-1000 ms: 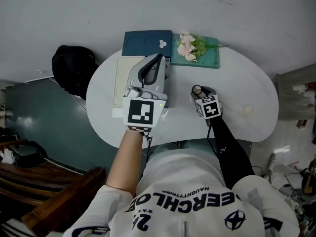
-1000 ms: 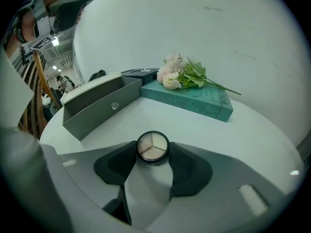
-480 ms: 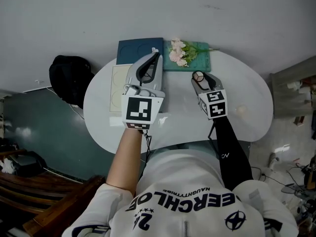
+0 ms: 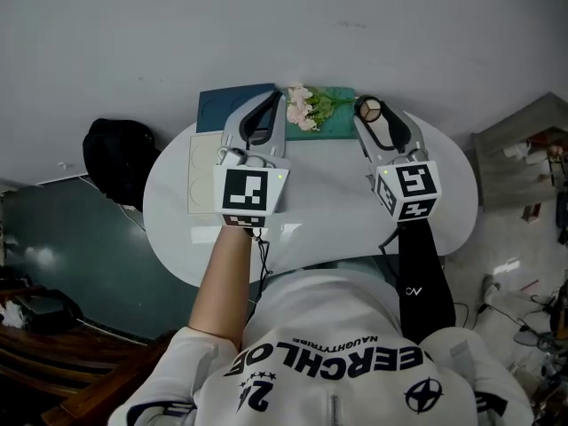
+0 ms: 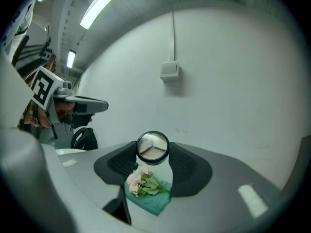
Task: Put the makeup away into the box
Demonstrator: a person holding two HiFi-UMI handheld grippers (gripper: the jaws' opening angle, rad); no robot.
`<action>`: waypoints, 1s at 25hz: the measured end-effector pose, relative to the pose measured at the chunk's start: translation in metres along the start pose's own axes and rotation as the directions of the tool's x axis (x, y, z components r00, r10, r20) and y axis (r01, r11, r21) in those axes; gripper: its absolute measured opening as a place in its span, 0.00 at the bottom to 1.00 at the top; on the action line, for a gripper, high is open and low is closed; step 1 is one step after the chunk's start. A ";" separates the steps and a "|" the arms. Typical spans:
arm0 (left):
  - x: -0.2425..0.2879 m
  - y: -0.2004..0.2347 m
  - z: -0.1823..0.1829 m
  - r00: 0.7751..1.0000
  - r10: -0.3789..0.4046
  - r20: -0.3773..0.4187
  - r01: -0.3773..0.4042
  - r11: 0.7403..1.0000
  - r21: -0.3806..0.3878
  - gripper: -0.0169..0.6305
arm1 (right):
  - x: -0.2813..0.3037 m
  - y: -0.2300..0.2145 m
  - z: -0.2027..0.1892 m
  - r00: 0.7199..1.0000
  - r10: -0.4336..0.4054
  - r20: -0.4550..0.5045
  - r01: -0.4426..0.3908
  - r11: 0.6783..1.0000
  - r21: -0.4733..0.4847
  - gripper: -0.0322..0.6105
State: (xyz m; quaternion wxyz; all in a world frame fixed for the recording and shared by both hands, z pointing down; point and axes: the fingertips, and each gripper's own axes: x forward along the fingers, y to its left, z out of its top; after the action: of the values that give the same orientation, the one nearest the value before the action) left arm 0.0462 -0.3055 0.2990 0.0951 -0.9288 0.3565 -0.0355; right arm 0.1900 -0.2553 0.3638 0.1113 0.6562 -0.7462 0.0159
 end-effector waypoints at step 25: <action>-0.074 0.043 -0.005 0.994 0.104 -0.018 -0.103 0.995 0.014 0.03 | 0.017 0.097 0.028 0.979 0.186 0.082 -0.186 0.983 -0.011 0.42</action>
State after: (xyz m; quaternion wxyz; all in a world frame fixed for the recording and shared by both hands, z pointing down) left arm -0.0379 -0.2884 0.2955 0.0994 -0.9080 0.4048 -0.0416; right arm 0.0885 -0.2636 0.3517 0.0795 0.5835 -0.8082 -0.0021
